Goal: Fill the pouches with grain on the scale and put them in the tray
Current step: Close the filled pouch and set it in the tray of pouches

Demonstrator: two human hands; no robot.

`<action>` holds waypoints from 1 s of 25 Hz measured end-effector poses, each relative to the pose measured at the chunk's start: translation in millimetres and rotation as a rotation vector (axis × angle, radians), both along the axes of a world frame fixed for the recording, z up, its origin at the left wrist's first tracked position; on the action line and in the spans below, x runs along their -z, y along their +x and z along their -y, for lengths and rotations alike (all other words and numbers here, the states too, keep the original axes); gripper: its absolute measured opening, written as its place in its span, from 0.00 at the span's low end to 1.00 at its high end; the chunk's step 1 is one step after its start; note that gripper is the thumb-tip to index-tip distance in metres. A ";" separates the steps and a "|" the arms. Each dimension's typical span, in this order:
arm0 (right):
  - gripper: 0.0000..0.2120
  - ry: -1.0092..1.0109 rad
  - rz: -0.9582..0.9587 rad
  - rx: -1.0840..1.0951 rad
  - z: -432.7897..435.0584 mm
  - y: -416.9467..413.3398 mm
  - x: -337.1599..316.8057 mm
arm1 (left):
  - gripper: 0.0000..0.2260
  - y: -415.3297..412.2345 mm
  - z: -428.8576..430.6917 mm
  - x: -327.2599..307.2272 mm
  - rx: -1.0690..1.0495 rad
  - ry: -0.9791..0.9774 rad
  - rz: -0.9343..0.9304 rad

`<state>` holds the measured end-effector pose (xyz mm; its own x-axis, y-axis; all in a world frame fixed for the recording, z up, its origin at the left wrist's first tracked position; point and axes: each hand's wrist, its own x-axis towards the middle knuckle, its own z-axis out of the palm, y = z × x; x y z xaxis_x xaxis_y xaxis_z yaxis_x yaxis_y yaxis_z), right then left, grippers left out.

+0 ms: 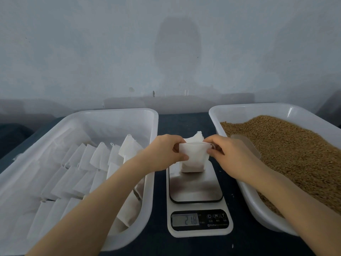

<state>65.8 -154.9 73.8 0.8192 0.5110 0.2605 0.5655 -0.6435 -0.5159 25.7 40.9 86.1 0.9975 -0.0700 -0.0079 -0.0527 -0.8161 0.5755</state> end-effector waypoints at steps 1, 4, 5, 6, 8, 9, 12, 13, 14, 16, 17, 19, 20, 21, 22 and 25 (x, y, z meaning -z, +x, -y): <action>0.09 0.001 -0.001 0.002 0.0 0.2 0.0 | 0.10 -0.3 0.0 0.0 0.000 0.000 -0.001; 0.09 0.006 -0.011 0.006 -0.1 0.8 0.1 | 0.09 -0.9 0.0 0.3 -0.003 0.001 0.005; 0.08 0.005 -0.012 0.005 -0.1 0.7 0.2 | 0.09 -0.9 -0.1 0.3 -0.003 0.003 0.008; 0.08 0.004 -0.012 0.004 -0.1 0.8 0.3 | 0.09 -1.1 0.1 0.0 -0.003 0.005 0.009; 0.08 0.003 -0.008 0.004 0.3 0.6 0.5 | 0.10 -1.2 0.5 -0.2 -0.004 0.010 0.006; 0.08 0.004 -0.005 0.004 0.5 0.5 0.5 | 0.11 -0.6 0.3 0.3 -0.005 0.011 0.006; 0.04 0.021 -0.002 -0.008 0.4 -0.8 -0.4 | 0.10 -0.9 0.8 0.6 0.000 0.000 0.004; 0.04 0.034 0.002 -0.017 0.3 -1.9 -1.4 | 0.10 -1.4 1.3 0.7 0.016 -0.012 0.003; 0.03 0.049 0.004 -0.027 0.3 -3.2 -2.6 | 0.10 -2.3 2.1 0.9 0.036 -0.021 0.000; 0.03 0.084 0.005 -0.063 0.2 -7.8 -6.3 | 0.11 -2.7 3.8 3.1 0.066 -0.019 -0.008; 0.04 0.093 0.015 -0.089 -0.5 -10.7 -8.4 | 0.10 -2.4 3.9 4.5 0.074 -0.008 -0.010; 0.03 0.108 0.073 -0.115 -1.7 -15.3 -11.2 | 0.09 -1.7 3.5 6.1 0.082 -0.007 -0.005; 0.03 0.127 0.108 -0.107 -1.7 -16.1 -12.1 | 0.12 -1.6 3.3 6.2 0.080 -0.022 -0.005; 0.03 0.157 0.131 -0.091 -1.5 -16.4 -12.7 | 0.14 -1.1 3.2 6.8 0.073 -0.051 -0.013; 0.04 0.190 0.136 -0.081 -1.2 -15.9 -13.2 | 0.16 -1.9 3.5 5.8 0.059 -0.081 -0.016; 0.05 0.276 0.132 -0.084 -1.2 -13.0 -13.1 | 0.12 -1.9 2.8 3.5 0.017 -0.188 -0.025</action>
<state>52.9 -153.7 86.9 0.7271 0.4707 0.4997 0.6842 -0.4379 -0.5832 23.8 38.1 82.6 0.9958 -0.0898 -0.0179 -0.0496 -0.6928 0.7194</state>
